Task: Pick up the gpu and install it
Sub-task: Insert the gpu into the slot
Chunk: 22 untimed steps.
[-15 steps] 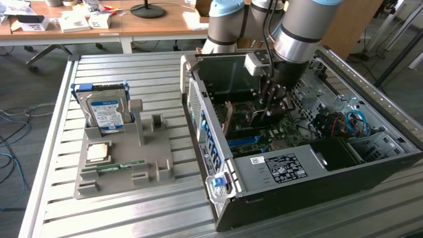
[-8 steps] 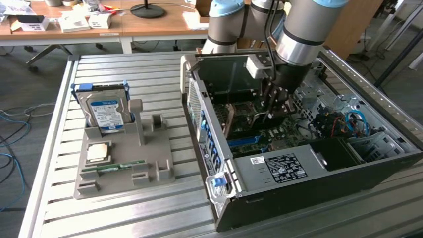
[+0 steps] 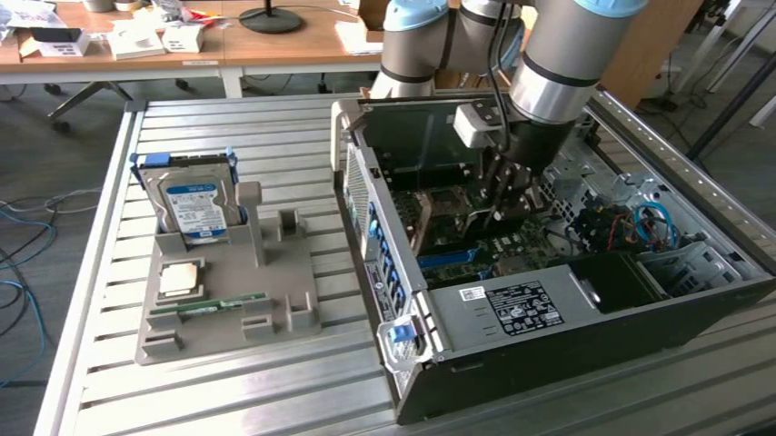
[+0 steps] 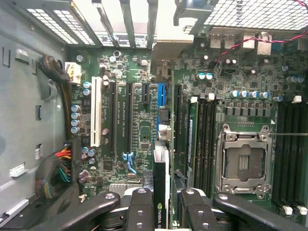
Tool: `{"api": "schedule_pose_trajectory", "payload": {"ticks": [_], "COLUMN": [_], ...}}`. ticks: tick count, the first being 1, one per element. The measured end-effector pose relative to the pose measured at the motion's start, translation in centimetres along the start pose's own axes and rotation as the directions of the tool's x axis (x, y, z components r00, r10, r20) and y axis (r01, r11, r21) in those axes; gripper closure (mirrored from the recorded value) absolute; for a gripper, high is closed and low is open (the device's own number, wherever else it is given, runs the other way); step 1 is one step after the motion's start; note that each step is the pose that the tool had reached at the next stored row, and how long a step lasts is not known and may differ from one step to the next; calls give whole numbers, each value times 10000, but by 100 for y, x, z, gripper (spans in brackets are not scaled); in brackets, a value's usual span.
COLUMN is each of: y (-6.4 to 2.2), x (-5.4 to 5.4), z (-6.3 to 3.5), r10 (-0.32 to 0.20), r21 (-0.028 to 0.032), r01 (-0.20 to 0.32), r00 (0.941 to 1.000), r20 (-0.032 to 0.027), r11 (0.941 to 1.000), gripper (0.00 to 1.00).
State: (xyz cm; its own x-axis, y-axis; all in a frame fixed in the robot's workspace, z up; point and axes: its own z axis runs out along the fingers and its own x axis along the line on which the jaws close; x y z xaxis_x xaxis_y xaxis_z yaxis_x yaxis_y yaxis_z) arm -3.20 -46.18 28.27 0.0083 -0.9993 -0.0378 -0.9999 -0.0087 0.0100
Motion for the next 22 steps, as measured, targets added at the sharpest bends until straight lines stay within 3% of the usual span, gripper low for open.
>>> {"api": "schedule_pose_trajectory", "payload": {"ticks": [12, 22], "y": [71, 90], "x": [9, 16], "z": [2, 95], "r10": [-1, -2], "r21": [15, 15], "r01": [1, 2], "r00": [10000, 10000], "r20": [0, 0], "r11": [10000, 10000], "gripper": [73, 73]}}
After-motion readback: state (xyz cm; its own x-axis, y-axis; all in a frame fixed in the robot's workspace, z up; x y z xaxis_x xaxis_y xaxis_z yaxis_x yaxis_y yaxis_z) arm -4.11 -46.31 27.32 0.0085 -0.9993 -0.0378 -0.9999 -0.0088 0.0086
